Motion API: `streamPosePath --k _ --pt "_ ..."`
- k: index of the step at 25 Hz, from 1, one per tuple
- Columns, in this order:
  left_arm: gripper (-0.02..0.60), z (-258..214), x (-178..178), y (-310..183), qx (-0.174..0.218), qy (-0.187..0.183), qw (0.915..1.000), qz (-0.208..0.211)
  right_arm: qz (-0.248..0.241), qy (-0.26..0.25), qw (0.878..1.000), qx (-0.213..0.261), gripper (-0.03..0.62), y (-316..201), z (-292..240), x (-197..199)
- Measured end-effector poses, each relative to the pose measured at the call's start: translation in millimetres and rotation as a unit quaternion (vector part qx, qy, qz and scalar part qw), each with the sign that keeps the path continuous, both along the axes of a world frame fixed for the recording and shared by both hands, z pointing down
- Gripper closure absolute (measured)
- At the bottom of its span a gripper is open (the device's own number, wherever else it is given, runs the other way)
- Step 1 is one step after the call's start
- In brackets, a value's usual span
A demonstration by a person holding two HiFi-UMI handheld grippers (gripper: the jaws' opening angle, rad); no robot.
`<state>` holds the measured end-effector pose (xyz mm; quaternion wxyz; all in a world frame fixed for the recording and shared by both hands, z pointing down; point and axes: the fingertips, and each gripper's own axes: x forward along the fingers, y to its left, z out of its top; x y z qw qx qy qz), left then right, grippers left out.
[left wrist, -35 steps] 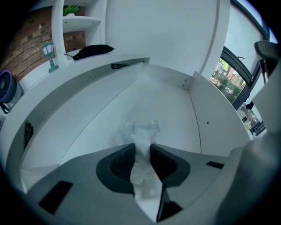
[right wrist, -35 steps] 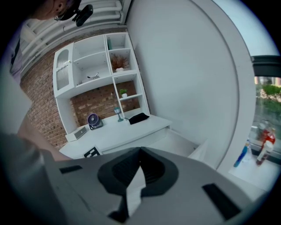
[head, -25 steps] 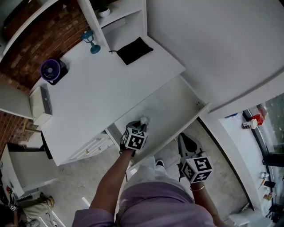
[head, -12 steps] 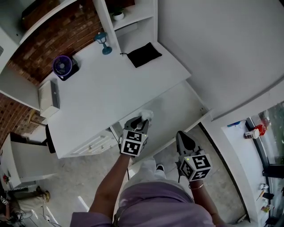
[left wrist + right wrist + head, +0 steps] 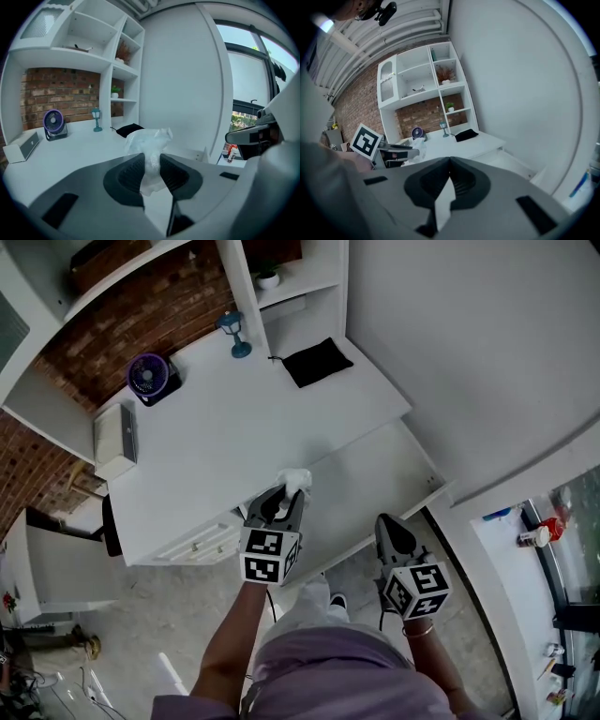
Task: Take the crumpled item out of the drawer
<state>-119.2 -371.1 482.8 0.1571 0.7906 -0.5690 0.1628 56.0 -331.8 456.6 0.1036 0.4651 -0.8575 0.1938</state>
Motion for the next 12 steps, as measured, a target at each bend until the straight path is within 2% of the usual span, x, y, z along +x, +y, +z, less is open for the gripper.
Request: streamPosePath --k 5,12 --pt "0.48 -21 -19 14 0.024 0.033 0.9988 -0.028 -0.009 0.0 1.0 0.007 0.591 2 -4 -5" --pt "0.48 -40 -34 34 0.045 0.056 0.9957 -0.058 -0.018 0.003 1.0 0.017 0.591 5 -12 -11"
